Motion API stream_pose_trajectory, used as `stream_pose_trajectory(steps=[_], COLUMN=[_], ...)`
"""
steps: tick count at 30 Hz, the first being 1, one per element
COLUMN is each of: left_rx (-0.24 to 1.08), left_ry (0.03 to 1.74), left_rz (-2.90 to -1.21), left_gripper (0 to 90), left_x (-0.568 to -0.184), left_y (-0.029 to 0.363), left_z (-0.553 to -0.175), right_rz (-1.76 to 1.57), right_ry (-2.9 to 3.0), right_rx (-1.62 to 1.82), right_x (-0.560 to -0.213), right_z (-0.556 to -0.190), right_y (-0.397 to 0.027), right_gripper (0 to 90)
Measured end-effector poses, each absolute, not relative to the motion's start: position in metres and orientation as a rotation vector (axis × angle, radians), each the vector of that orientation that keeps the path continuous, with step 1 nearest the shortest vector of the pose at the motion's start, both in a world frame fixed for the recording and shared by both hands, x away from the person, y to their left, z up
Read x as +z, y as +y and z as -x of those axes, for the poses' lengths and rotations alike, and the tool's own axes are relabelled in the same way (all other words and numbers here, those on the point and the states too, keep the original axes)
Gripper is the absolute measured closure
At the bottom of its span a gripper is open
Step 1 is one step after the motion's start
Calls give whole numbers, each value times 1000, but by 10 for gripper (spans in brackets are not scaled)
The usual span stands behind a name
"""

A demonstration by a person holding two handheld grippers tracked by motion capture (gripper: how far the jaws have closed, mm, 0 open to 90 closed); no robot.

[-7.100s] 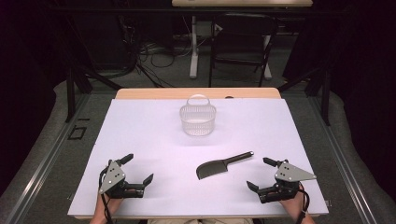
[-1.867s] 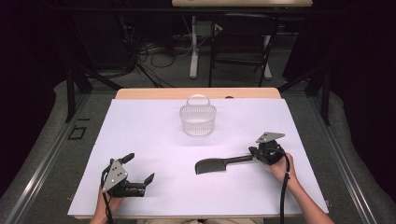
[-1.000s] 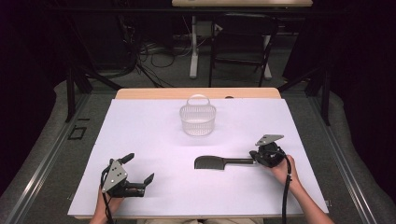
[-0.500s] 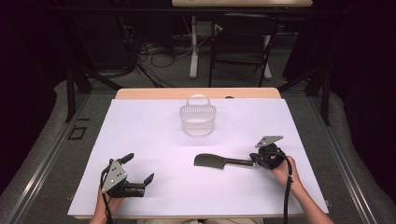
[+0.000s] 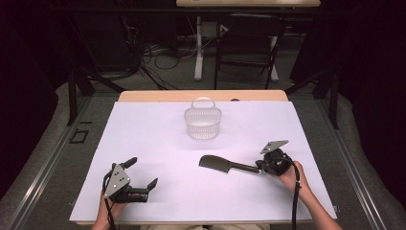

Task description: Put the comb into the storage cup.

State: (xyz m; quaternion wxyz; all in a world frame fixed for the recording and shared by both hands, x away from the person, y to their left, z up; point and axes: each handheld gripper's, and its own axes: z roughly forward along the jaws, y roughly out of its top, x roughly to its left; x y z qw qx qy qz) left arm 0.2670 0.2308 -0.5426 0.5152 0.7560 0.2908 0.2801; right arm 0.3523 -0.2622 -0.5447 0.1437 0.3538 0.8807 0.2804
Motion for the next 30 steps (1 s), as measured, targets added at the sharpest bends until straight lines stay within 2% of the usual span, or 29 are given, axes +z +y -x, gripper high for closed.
stream_pose_trajectory(steps=[30], left_rx=[679], left_ry=[696], left_rz=[-1827], left_gripper=[12], left_x=[-543], left_y=[230], left_z=[-267], right_rz=[-973], right_ry=[2638], right_rx=[795], right_x=[-540], right_z=[-344], right_y=[-256], right_gripper=[900])
